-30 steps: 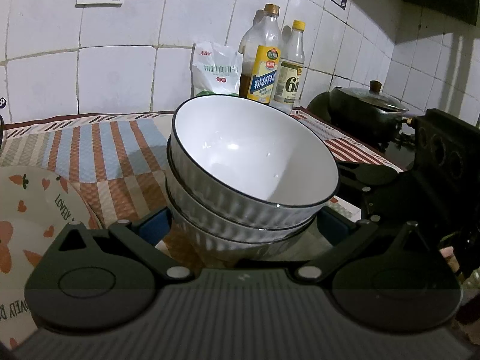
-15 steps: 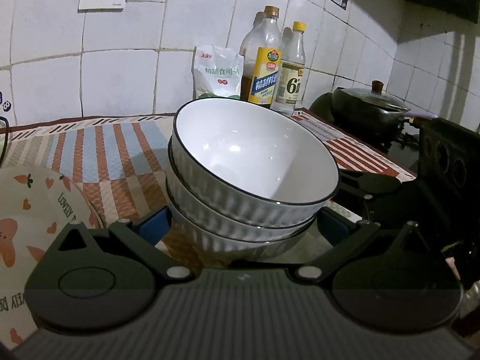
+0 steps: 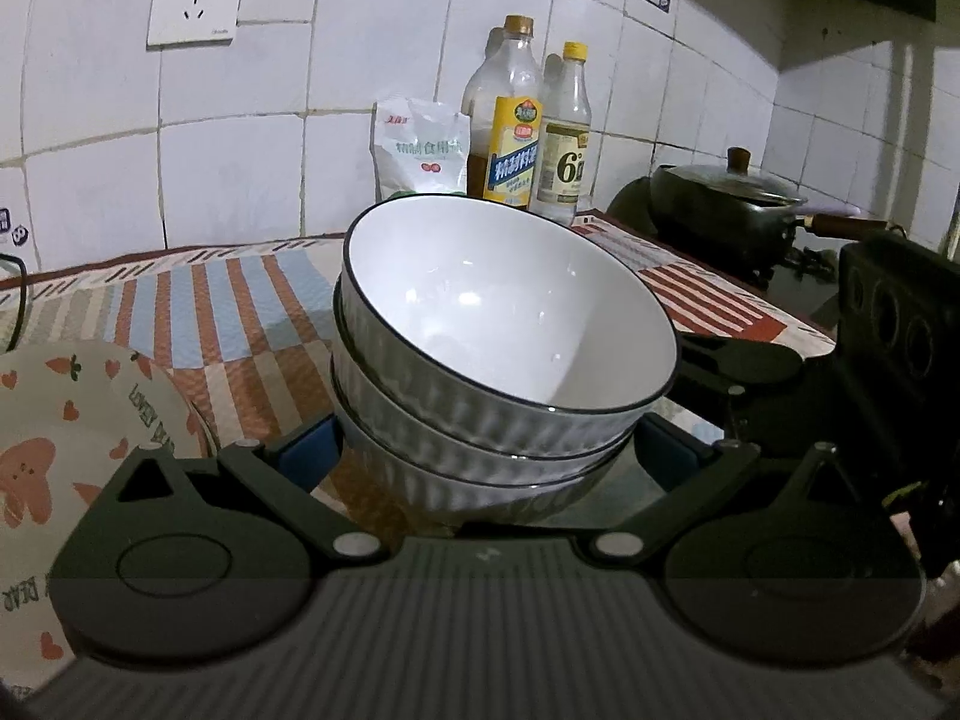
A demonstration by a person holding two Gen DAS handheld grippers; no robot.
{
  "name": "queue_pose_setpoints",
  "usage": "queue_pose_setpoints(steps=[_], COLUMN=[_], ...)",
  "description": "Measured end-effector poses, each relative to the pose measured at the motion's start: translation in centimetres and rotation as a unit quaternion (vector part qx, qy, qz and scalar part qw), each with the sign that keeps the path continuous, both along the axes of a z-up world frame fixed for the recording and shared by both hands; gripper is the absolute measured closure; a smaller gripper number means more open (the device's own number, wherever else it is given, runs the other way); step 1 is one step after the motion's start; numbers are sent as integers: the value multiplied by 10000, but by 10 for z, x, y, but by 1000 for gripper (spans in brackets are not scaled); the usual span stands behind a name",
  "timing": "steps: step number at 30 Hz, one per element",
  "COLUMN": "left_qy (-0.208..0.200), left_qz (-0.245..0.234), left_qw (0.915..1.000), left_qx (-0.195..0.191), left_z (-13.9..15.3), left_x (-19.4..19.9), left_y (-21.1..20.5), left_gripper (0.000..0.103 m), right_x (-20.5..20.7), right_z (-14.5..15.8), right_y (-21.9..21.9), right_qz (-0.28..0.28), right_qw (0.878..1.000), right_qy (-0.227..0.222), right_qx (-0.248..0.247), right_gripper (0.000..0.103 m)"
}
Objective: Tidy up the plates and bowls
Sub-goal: 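Lift the bowl stack with both grippers and carry it over the plate stack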
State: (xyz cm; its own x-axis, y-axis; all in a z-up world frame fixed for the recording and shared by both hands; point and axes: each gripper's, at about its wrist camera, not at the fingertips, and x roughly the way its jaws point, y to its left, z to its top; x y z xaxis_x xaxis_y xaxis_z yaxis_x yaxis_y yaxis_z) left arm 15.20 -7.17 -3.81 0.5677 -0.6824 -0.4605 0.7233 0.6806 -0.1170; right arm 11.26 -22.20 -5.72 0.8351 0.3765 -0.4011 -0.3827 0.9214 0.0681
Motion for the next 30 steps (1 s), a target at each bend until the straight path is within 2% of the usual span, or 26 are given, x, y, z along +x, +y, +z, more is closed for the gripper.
queue_pose_setpoints(steps=[9,16,30], left_qy=[36,18,-318], left_qz=[16,137,822], left_qw=[9999,9989,9952], left_qx=[-152,-443,-432], left_z=[12,28,59], left_x=[-8,-16,-32], left_y=[11,33,99], left_gripper=[0,0,0], right_x=[-10,-16,-1], right_z=[16,38,65], right_y=[8,24,86], right_qz=[18,149,770], right_qw=[9999,9995,9966], right_qy=[-55,-180,-284], right_qx=[-99,-209,115], right_gripper=[0,0,0])
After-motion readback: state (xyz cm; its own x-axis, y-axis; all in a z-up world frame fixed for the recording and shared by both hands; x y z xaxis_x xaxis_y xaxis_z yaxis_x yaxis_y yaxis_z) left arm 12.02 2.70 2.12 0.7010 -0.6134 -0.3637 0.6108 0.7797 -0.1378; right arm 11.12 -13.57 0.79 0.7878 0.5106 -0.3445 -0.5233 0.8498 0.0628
